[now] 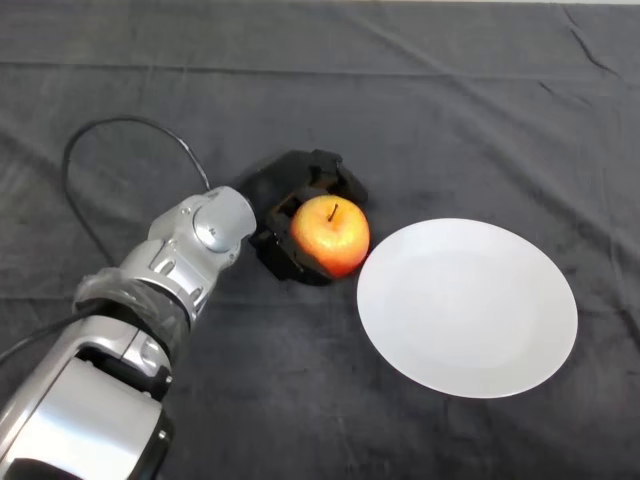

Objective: Move the apple to the plate

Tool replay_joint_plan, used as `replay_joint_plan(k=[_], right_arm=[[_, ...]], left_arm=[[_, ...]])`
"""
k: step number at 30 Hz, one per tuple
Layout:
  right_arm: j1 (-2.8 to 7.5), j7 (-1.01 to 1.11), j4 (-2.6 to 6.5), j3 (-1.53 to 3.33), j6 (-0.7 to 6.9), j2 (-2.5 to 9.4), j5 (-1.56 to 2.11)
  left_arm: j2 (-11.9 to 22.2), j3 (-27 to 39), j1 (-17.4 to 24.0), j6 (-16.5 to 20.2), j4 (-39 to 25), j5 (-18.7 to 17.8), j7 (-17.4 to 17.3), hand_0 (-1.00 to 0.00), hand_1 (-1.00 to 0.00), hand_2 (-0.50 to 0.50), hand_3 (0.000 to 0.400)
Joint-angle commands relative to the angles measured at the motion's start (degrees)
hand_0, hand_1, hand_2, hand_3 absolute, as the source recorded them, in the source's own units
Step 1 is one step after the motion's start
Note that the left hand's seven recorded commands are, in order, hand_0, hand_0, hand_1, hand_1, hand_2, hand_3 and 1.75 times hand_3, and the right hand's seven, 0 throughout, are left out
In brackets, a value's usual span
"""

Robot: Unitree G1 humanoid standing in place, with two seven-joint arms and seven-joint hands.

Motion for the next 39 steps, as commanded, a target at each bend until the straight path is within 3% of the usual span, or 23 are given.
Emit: replay_joint_plan(k=[1,7,16,30,39], right_arm=[[4.49,0.62,2.77,1.65,0.59,3.02,-1.29],[4.46,0.61,2.83,1.66,0.55,3.02,-1.30],[4.42,0.60,2.92,1.67,0.51,3.02,-1.32],[4.37,0.58,3.02,1.69,0.45,3.02,-1.33],[4.34,0.57,3.08,1.70,0.41,3.02,-1.34]], left_arm=[[1.9,-0.9,-5.2,0.8,0.1,1.0,0.0,-1.00,-0.79,-0.11,0.400],[0.5,-1.1,-8.1,0.8,-1.2,1.6,1.0,-1.00,-0.89,-0.06,0.400],[-3.4,-3.2,-9.9,-1.6,-2.9,2.8,3.0,-1.00,-0.91,-0.05,0.400],[-7.8,-11.8,-6.8,-7.5,-3.8,3.7,5.1,-1.00,-0.91,-0.05,0.400],[-6.6,-18.3,-4.1,-10.6,-4.2,2.9,4.5,-1.00,-0.89,-0.05,0.400]])
